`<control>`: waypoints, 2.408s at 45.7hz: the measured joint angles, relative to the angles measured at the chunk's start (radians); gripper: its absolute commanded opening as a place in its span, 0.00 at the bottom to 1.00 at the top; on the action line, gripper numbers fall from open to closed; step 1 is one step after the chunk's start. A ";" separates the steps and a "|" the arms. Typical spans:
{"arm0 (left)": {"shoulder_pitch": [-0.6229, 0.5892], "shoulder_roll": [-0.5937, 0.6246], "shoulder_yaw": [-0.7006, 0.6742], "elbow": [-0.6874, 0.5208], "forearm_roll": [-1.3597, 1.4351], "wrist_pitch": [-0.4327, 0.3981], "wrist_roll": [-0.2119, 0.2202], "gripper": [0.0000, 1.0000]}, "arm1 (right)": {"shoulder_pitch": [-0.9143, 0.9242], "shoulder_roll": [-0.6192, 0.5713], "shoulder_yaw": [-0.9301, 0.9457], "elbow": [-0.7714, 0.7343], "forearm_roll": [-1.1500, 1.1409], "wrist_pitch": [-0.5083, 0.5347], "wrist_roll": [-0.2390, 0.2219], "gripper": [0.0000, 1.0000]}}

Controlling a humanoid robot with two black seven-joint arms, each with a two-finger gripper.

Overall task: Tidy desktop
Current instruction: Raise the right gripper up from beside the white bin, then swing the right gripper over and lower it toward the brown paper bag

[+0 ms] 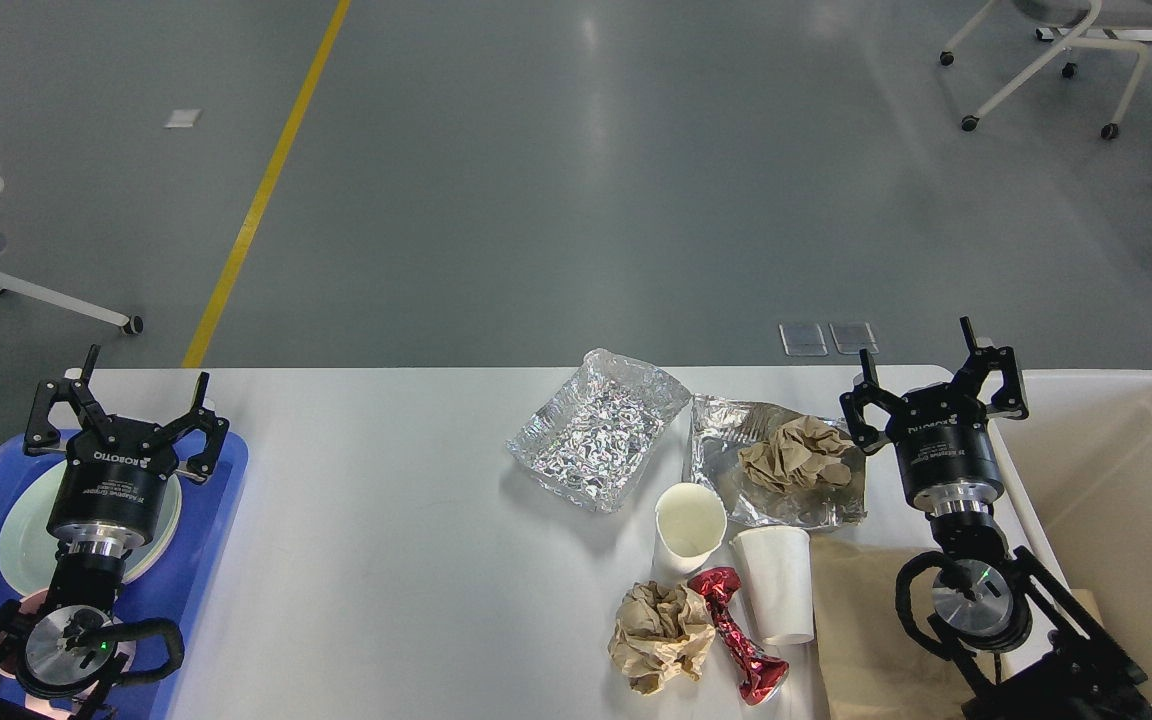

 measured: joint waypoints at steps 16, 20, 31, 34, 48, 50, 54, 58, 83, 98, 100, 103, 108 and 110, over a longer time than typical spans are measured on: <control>-0.001 0.000 0.000 0.000 0.000 0.000 0.000 0.96 | -0.008 0.018 -0.009 -0.009 -0.004 0.008 0.006 1.00; -0.001 0.000 0.000 0.000 0.000 0.000 0.000 0.96 | -0.007 0.017 -0.017 -0.018 -0.005 0.008 0.001 1.00; 0.000 0.000 0.000 0.000 0.000 0.000 0.000 0.96 | -0.003 0.016 -0.034 -0.040 -0.003 0.003 -0.003 1.00; 0.000 0.000 0.000 0.000 0.000 0.000 0.000 0.96 | -0.004 0.016 -0.036 -0.042 -0.003 0.002 -0.003 1.00; -0.002 0.000 0.000 0.001 0.000 0.000 0.000 0.96 | -0.002 0.014 -0.044 -0.061 -0.001 0.016 -0.003 1.00; -0.002 0.000 0.000 0.001 0.000 0.000 0.000 0.96 | 0.000 0.014 -0.052 -0.059 -0.001 0.017 -0.003 1.00; -0.002 0.000 0.000 0.001 0.000 0.000 0.000 0.96 | 0.007 0.012 -0.066 -0.047 -0.001 0.019 -0.003 1.00; -0.002 0.000 0.000 0.001 0.000 0.000 0.000 0.96 | 0.012 0.012 -0.073 -0.039 -0.002 0.022 -0.003 1.00; -0.001 0.000 0.000 0.001 0.000 0.000 0.000 0.96 | 0.138 -0.054 -0.222 -0.065 -0.001 0.059 0.005 1.00; -0.001 0.000 0.000 0.001 0.000 0.000 0.000 0.96 | 0.543 -0.419 -0.931 -0.067 -0.002 0.063 0.007 1.00; -0.001 0.000 0.000 0.001 0.000 0.000 0.000 0.96 | 0.638 -0.465 -1.097 -0.067 -0.001 0.063 0.007 1.00; -0.001 0.000 0.000 0.001 0.000 0.000 0.000 0.96 | 0.758 -0.489 -1.283 -0.066 -0.001 0.064 0.006 1.00; -0.001 0.000 0.000 0.001 0.000 0.000 0.000 0.96 | 0.972 -0.499 -1.618 -0.059 -0.001 0.064 0.006 1.00; -0.001 0.000 0.000 0.001 0.000 0.000 0.000 0.96 | 1.060 -0.494 -1.749 -0.052 -0.001 0.065 0.006 1.00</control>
